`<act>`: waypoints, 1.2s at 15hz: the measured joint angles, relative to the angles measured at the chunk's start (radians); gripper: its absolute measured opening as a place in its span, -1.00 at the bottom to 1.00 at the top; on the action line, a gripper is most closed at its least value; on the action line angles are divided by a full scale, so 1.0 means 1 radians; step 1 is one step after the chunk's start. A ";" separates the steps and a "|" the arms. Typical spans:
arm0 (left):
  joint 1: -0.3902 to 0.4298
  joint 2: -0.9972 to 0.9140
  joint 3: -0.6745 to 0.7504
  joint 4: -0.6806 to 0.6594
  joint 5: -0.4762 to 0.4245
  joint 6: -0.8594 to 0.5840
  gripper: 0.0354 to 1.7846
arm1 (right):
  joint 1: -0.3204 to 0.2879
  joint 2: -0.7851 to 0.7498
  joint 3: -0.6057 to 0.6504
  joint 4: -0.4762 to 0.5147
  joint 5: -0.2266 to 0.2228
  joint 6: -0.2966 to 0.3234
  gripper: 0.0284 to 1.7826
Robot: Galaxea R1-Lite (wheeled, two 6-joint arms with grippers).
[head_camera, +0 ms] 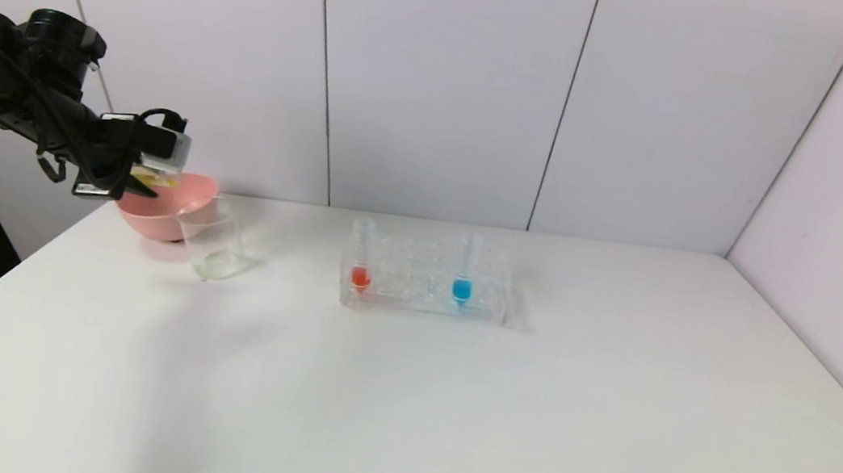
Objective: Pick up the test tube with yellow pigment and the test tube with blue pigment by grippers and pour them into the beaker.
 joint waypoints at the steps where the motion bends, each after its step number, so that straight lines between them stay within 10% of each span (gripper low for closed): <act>1: -0.003 0.000 0.000 -0.003 0.016 0.007 -0.45 | 0.000 0.000 0.000 0.000 0.000 0.000 0.92; 18: -0.015 -0.006 -0.002 0.047 0.042 -0.015 -0.45 | 0.000 0.000 0.000 0.000 0.000 0.000 0.92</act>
